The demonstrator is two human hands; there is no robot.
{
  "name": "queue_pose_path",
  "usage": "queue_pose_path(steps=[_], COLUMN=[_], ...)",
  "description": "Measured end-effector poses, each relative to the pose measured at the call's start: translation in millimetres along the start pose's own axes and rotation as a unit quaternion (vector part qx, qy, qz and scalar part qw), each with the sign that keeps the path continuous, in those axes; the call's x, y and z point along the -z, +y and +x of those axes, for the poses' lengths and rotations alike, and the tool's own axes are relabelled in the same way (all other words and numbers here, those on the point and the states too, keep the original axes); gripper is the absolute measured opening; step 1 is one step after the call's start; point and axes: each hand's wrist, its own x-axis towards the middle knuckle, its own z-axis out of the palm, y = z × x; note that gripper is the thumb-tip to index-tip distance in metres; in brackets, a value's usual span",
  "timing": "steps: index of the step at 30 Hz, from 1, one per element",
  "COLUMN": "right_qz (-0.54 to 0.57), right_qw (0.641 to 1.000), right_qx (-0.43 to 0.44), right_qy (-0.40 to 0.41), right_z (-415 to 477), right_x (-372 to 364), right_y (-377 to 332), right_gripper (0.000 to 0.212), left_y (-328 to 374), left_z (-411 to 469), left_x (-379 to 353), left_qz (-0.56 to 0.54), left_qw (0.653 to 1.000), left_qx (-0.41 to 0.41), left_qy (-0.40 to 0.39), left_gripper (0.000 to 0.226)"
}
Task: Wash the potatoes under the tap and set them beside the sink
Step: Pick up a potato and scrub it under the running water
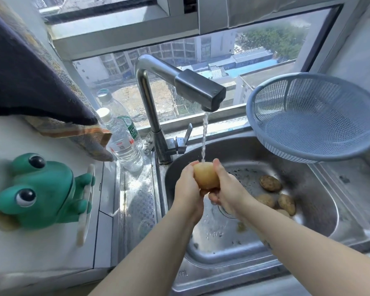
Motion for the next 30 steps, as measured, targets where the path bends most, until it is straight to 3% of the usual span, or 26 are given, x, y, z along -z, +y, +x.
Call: queue_pose_path(steps=[3,6,8,13,17,20,25,30], right_qz=[0.14,0.155,0.169,0.163,0.075,-0.024,-0.137,-0.205], right_qw=[0.979,0.967,0.96,0.97,0.994,0.998,0.981,0.974], right_qx=[-0.143,-0.2,-0.22,-0.18,-0.082,-0.017,0.046,0.075], right_qy=[-0.026,-0.034,-0.022,-0.008,-0.016,-0.055,-0.128,-0.057], right_z=[0.4,-1.0,-1.2,-2.2,-4.2,-7.4,-14.1,-20.0], right_x=[3.4,7.3,7.5,1.5,-9.8,-13.8,-11.5,-5.3], right_y=[-1.0,-3.1,-4.2,-6.5,-7.1,-1.4,0.1,5.2], right_gripper=[0.065,0.067,0.065,0.061,0.053,0.048,0.026,0.048], left_y=[-7.4,-11.8,-11.4,-12.6,-7.0,3.0,8.6,0.8], left_z=[1.0,6.9,5.9,11.4,18.8,24.8,30.3,14.0], left_x=[10.5,23.7,22.9,7.1,4.0,9.0,23.1,21.5], left_qz=[0.151,0.2,0.209,0.187,0.04,-0.075,-0.114,-0.115], left_qw=[0.983,0.956,0.947,0.968,0.997,0.993,0.983,0.983], left_qx=[-0.078,-0.099,-0.112,-0.132,-0.056,0.037,0.116,0.112], left_qy=[-0.076,-0.19,-0.215,-0.098,0.022,0.086,0.085,0.087], left_gripper=[0.023,0.05,0.056,0.055,0.017,0.015,0.014,0.024])
